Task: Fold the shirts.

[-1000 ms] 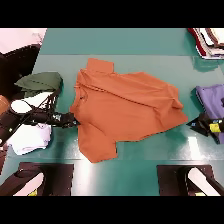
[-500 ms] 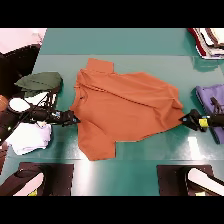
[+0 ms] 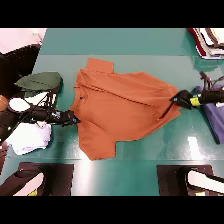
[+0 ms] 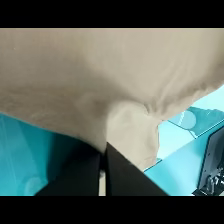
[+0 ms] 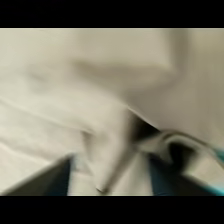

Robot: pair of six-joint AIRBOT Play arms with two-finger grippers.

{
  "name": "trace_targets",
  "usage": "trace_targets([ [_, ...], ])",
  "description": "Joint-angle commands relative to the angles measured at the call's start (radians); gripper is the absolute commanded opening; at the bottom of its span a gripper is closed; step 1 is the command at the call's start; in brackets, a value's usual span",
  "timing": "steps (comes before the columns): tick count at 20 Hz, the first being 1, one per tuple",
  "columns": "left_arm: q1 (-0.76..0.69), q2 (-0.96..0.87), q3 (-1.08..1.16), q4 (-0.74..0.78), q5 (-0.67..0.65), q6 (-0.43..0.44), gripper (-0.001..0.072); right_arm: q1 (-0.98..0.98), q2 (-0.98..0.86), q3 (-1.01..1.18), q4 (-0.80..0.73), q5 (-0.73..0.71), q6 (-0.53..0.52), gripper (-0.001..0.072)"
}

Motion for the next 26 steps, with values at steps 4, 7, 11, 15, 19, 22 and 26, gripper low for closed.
trace_targets([
  [4,0.001,0.001,0.0,0.001,-0.031,0.002,0.0025,-0.083,0.022,-0.033,-0.041,0.097,0.003,0.0445],
  [7,0.001,0.001,0.0,0.001,-0.021,0.001,0.0025,-0.218,0.114,-0.182,-0.041,0.089,0.002,0.0374],
  [11,0.001,0.001,0.0,0.0,-0.017,0.001,0.0025,-0.376,0.22,-0.317,-0.042,0.065,-0.002,0.0355],
  [15,0.001,0.001,0.0,0.0,0.0,-0.001,0.0025,-0.385,0.177,-0.352,-0.013,0.061,-0.043,0.0391],
  [19,0.001,0.001,0.008,0.002,-0.005,-0.018,0.0024,-0.269,0.096,-0.352,0.114,-0.06,-0.095,0.0293],
  [22,0.004,0.001,0.097,0.072,-0.063,-0.022,0.0024,-0.194,0.101,-0.282,0.129,-0.033,-0.097,0.0016],
  [26,0.004,0.001,0.229,0.152,-0.101,-0.054,0.0024,-0.13,0.118,-0.122,0.077,-0.043,-0.048,0.0016],
])
